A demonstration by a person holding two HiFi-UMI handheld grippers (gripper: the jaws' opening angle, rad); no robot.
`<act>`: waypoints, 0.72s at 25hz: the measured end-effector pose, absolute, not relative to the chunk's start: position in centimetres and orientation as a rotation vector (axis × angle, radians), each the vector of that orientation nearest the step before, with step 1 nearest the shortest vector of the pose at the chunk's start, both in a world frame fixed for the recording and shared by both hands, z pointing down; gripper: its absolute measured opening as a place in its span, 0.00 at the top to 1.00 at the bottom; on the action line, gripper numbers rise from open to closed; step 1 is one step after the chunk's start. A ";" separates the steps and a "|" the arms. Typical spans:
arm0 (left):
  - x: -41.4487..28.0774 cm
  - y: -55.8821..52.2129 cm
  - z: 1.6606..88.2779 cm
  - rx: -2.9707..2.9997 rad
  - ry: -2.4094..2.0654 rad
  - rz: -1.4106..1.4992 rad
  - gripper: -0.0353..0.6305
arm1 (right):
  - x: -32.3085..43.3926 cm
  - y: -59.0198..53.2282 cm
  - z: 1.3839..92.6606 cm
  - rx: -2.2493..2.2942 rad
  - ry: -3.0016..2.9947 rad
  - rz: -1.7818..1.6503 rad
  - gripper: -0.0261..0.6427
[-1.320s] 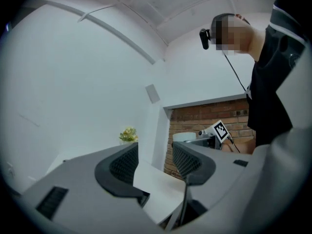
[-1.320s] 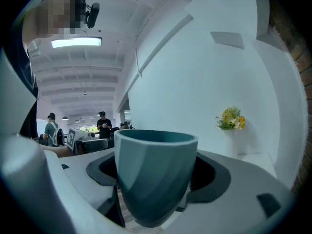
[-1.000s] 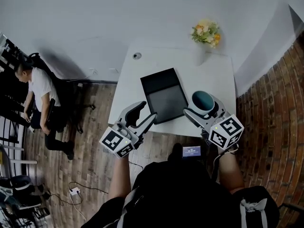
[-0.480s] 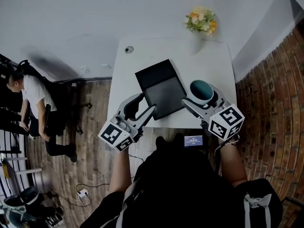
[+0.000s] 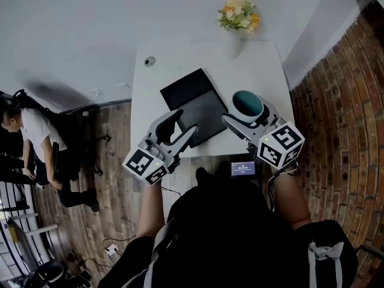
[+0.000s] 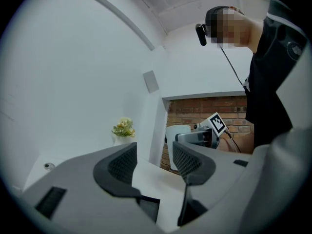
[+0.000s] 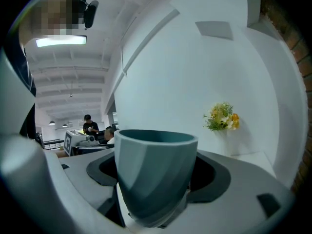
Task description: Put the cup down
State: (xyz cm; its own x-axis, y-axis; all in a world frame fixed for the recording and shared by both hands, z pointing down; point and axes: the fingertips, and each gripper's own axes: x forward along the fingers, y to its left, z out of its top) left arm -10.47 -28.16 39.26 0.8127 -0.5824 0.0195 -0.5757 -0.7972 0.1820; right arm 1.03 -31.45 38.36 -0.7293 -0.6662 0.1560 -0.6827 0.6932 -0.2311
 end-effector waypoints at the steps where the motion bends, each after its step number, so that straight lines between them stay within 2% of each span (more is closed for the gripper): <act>1: -10.4 -28.2 39.3 2.820 -0.905 -0.054 0.61 | 1.1 -31.5 38.4 1.133 -2.835 0.426 0.38; 18: -11.1 -29.1 39.3 2.808 -0.936 -0.058 0.61 | 0.5 -32.4 38.5 1.084 -2.841 0.388 0.38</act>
State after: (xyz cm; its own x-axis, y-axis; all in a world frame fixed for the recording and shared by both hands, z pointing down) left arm -11.13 -29.15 39.31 0.8010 -0.5984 0.0203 -0.5913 -0.7853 0.1835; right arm 0.46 -32.45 38.47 -0.7473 -0.6450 0.1600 -0.6642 0.7181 -0.2076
